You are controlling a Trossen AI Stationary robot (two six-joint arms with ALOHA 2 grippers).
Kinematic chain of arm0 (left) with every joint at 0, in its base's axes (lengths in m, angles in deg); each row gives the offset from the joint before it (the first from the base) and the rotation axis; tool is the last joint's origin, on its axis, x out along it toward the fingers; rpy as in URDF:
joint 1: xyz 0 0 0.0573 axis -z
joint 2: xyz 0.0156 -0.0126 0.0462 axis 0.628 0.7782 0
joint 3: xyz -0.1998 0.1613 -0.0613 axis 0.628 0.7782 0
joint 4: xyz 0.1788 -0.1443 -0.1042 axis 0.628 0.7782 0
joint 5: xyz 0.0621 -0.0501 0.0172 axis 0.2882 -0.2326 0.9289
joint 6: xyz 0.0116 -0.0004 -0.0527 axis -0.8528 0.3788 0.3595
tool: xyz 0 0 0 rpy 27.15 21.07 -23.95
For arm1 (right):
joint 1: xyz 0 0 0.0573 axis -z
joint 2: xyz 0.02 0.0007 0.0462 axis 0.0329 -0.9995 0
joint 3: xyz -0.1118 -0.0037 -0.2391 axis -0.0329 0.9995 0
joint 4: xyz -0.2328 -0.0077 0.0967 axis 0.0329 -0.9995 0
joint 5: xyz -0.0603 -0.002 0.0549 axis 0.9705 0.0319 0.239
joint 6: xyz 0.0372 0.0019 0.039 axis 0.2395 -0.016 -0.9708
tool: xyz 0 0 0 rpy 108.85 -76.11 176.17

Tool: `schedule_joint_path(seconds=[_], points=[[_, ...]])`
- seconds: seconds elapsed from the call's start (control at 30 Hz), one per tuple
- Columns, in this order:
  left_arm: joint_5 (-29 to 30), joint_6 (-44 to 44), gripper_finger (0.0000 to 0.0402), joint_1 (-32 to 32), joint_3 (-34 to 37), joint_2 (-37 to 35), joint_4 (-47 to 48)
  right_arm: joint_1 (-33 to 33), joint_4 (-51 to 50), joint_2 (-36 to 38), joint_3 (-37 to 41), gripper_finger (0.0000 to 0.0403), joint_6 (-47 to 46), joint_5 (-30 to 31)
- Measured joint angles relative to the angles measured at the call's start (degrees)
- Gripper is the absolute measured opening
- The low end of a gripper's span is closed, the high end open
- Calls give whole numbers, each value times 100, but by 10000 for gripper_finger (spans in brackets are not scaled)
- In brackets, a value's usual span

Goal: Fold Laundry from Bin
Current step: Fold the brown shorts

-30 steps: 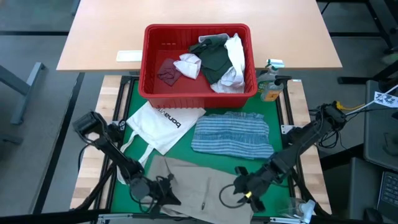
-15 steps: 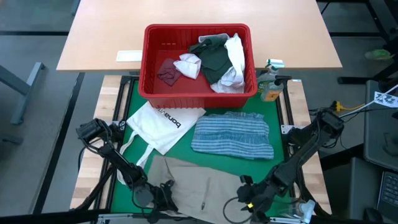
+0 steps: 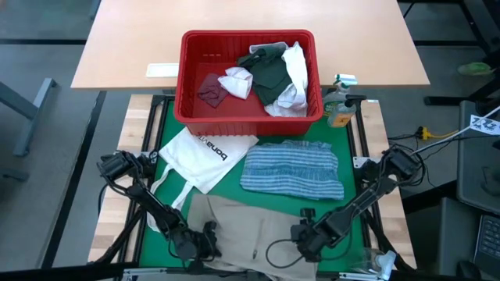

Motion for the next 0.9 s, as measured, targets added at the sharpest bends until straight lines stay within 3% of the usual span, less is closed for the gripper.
schedule_joint_path(seconds=[0.2, 0.43, 0.63, 0.9], points=[[226, 0, 0, -135, -9, -4, 236, 242, -491, -48, -22, 170, 12, 22], [477, -274, 0, -539, -13, -11, 410, 591, -1435, 44, -7, 170, 284, 484], [-76, -526, 0, -667, 5, -254, 584, 699, -1867, 355, 7, 170, 297, 465], [-125, -558, 0, -575, 9, -967, 523, 690, -1885, 1161, -98, 170, 178, -20]])
